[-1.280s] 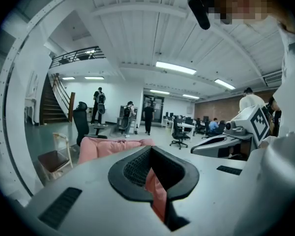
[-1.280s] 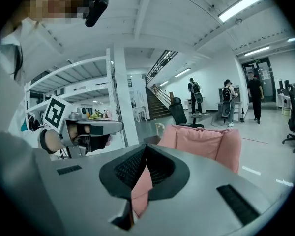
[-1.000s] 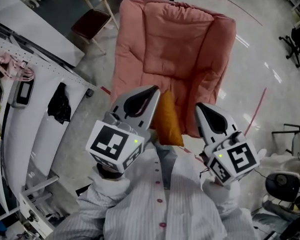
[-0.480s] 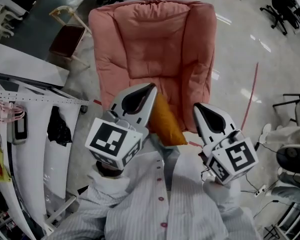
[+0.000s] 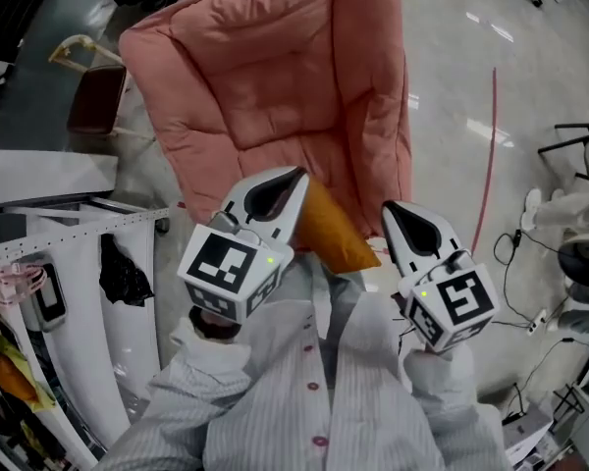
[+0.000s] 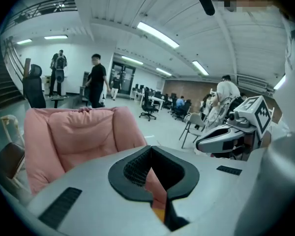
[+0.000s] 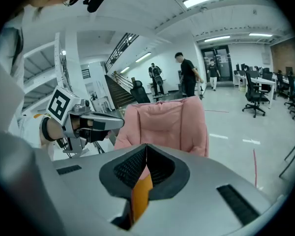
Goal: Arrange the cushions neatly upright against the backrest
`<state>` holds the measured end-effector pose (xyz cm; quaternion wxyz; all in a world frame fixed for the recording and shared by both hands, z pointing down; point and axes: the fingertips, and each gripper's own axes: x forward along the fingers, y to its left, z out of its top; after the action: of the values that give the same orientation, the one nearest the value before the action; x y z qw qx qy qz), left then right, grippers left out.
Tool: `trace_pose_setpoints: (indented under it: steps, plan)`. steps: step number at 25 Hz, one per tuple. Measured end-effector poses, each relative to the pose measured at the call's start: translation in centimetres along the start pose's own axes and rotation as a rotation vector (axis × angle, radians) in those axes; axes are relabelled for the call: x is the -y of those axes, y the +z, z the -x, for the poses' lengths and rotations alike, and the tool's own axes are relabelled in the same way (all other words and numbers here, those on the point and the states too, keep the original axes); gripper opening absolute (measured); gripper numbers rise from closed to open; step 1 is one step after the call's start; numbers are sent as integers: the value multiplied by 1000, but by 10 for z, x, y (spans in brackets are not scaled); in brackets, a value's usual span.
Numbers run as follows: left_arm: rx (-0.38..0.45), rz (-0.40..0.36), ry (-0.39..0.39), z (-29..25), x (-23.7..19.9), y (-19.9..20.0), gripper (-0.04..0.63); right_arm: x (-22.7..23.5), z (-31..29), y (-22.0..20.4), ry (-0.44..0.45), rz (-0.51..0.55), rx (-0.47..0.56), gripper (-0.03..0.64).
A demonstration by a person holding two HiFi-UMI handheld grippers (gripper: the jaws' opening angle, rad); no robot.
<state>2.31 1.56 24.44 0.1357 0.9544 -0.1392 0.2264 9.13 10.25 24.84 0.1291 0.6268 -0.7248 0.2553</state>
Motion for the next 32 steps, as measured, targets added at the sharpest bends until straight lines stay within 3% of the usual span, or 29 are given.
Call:
trace_pose_setpoints:
  steps: [7,11,16,21,25,32]
  plan:
    - [-132,10,-66,-31,-15,-68,12,13,-16,-73,-100,-109,-110,15]
    - [-172,78,-95,-55,-18,-103,12,26,-21,-113,-106,-151,-158,15]
    - [-236,99,-103,-75,-26,-145,17,34,-26,-163,-121,-212,-221,15]
    - [-294,121,-89,-92,-32,-187,80,40,-31,-218,-117,-307,-285,18]
    - [-340,121,-69,-110,-39,-218,117,46,-39,-264,-94,-347,-359,105]
    - [-396,134,-59,-130,-49,-264,167,48,-51,-333,-81,-370,-478,144]
